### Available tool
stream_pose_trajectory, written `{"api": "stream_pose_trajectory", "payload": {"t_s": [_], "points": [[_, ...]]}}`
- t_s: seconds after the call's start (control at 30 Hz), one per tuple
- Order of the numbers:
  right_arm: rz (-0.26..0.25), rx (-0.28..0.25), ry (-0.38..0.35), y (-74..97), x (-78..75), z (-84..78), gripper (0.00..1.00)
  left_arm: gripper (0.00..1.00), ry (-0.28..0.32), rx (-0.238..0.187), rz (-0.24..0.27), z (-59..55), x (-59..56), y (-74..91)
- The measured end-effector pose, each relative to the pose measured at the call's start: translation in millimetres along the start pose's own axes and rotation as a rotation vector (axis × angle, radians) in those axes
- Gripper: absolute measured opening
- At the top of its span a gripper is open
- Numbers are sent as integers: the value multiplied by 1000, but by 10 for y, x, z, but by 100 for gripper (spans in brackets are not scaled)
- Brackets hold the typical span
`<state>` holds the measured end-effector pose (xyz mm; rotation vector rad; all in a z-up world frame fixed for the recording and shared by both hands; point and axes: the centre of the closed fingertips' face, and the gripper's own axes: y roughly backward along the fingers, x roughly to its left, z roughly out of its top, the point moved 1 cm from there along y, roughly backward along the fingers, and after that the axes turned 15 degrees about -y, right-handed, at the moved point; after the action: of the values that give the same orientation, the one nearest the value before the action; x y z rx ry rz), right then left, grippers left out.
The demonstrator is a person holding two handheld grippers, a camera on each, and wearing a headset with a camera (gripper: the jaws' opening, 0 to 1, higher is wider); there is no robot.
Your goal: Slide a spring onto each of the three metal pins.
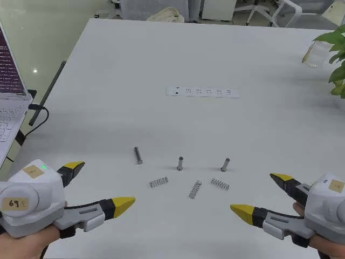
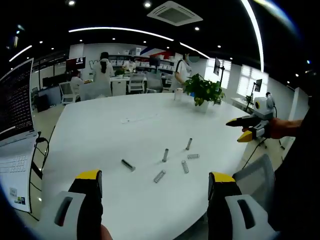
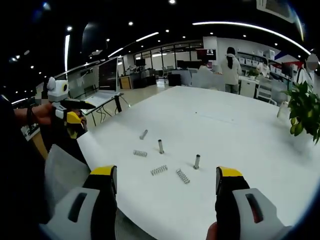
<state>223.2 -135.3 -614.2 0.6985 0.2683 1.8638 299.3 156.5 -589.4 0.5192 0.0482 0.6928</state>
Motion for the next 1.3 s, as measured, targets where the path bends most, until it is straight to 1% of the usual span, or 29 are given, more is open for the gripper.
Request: {"api": "stream_pose_trajectory", "payload": {"t_s": [0.13, 0.33, 0.53, 0.7, 0.9, 1.0, 1.3], "points": [[1, 2, -3, 6, -9, 0, 78, 84, -6, 6, -4, 6, -6, -5], [-5, -1, -10, 30, -36, -12, 77, 84, 2, -2, 8, 25, 9, 0], [2, -2, -13, 38, -12, -28, 77, 84, 2, -1, 12, 21, 12, 12], [5, 5, -15, 27, -7, -53, 77, 84, 5, -4, 15, 18, 10, 25], [13, 5, -14, 3, 13, -36, 76, 83, 13, -2, 18, -3, -6, 48], [18, 3, -14, -20, 22, -17, 76, 83, 7, 1, 21, -11, -6, 59], [25, 15, -2, -66, 29, -14, 76, 84, 17, -5, 34, -9, 32, 71]]}}
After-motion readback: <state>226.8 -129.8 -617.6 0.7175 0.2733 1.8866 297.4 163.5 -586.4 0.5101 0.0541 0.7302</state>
